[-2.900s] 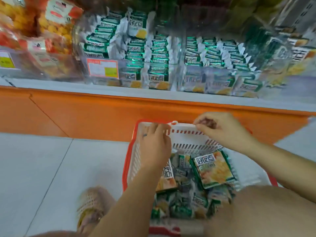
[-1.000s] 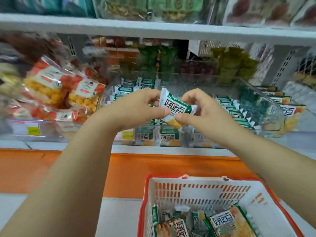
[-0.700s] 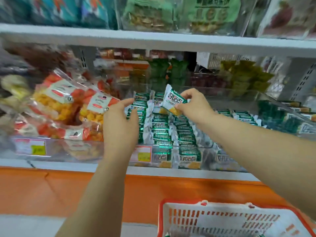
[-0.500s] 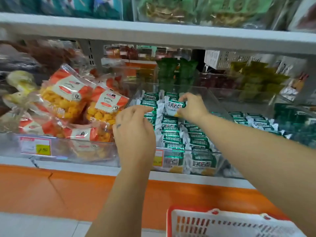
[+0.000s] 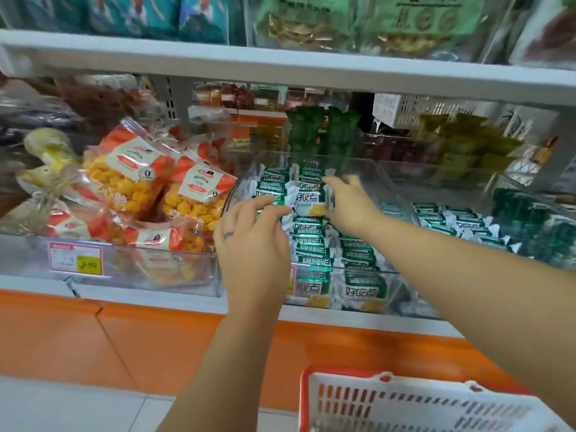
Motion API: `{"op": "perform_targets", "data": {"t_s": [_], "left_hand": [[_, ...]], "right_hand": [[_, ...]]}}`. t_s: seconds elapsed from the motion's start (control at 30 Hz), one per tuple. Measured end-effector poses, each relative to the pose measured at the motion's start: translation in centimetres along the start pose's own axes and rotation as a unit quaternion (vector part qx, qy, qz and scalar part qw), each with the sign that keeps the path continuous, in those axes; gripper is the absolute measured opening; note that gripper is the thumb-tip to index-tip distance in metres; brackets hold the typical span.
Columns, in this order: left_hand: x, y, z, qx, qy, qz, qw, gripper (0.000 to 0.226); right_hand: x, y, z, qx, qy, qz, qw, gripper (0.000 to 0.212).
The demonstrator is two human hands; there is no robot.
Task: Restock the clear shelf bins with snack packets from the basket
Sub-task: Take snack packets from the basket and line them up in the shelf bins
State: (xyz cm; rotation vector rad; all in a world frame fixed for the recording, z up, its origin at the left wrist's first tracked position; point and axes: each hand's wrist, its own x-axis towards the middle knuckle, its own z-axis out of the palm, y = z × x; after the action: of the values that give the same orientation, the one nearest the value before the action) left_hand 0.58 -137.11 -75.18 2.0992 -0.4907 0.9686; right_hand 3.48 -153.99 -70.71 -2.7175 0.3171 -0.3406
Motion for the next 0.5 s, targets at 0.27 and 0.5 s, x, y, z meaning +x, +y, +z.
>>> {"op": "perform_targets", "data": {"t_s": [0.27, 0.5], "left_hand": [[-7.3, 4.7, -0.6, -0.028, -0.027, 0.118, 0.992, 0.023], [-17.2, 6.6, 1.4, -0.073, -0.219, 0.009, 0.973, 0.021]], "right_hand": [[-12.2, 2.5, -4.6, 0.012, 0.057, -0.173, 0.983, 0.019], [-21.1, 12.4, -3.0, 0.064, -0.1, -0.113, 0.986, 0.012]]}}
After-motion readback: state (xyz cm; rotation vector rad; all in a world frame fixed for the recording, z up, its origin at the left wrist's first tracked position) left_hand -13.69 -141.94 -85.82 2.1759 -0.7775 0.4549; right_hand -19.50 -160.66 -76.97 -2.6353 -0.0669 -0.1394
